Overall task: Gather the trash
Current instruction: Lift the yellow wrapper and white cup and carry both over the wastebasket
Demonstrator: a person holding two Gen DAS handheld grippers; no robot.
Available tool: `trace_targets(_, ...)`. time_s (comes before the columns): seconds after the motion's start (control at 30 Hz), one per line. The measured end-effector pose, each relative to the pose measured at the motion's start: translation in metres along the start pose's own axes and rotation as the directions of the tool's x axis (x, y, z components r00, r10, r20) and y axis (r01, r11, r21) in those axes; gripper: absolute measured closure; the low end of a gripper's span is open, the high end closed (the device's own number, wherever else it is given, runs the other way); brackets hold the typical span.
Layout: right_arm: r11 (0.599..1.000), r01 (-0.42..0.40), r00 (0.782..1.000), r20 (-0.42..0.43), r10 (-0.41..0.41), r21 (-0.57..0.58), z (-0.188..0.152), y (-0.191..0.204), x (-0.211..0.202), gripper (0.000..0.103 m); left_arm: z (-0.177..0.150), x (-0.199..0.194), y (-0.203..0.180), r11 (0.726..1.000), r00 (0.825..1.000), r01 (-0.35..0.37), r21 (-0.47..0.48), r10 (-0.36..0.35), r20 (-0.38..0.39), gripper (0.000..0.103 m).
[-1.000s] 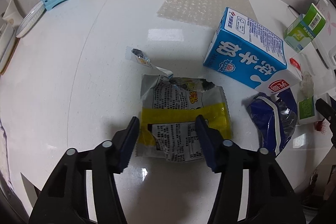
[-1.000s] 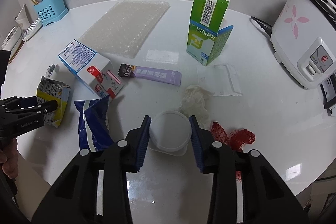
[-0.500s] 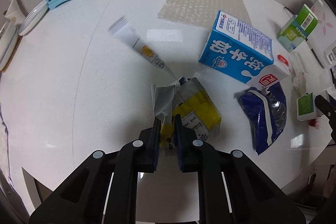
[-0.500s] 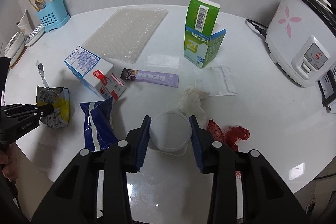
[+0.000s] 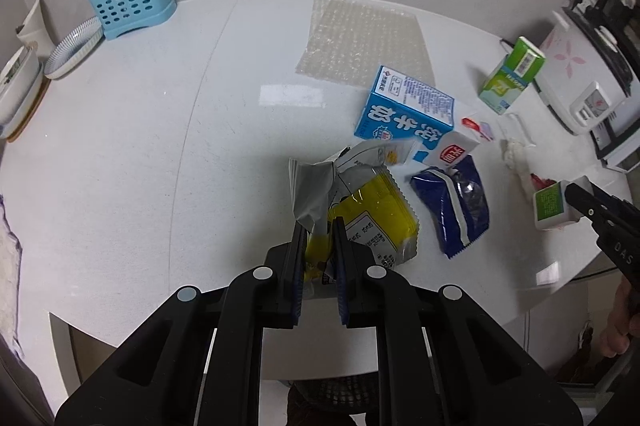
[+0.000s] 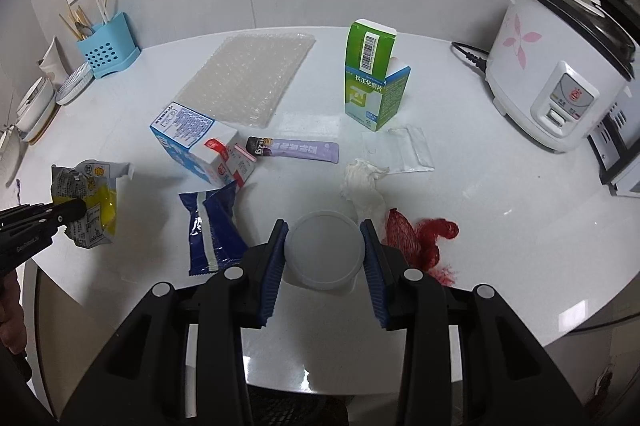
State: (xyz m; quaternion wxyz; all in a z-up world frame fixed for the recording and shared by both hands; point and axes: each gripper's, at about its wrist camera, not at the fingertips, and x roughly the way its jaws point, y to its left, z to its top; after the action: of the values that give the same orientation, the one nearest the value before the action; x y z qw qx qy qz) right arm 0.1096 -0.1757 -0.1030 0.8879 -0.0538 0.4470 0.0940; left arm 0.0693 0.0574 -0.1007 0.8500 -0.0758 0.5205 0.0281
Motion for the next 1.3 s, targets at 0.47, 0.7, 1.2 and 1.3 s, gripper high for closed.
trace_targets(0.47, 0.998, -0.017, 0.999, 0.037, 0.015, 0.063, -0.068, 0.049, -0.061, 0.068, -0.065, -0.047, 0.011, 0.983, 0.994, 0.099, 0.155, -0.104, 0.021, 0.091)
trace_targets(0.7, 0.998, -0.067, 0.998, 0.003, 0.068, -0.006, -0.115, 0.064, -0.063, 0.068, -0.117, -0.054, 0.011, 0.982, 0.993, 0.117, 0.15, -0.118, -0.006, 0.091)
trace_targets(1.2, 0.982, -0.141, 0.981, -0.15, 0.121, -0.128, -0.222, 0.079, 0.004, 0.068, -0.227, -0.013, -0.006, 0.992, 0.993, 0.093, 0.089, -0.086, -0.077, 0.091)
trace_targets(1.3, 0.978, -0.161, 0.973, -0.185, 0.136, -0.133, -0.235, 0.085, 0.02, 0.068, -0.237, -0.002, -0.007, 0.994, 0.994, 0.075, 0.085, -0.067, -0.092, 0.091)
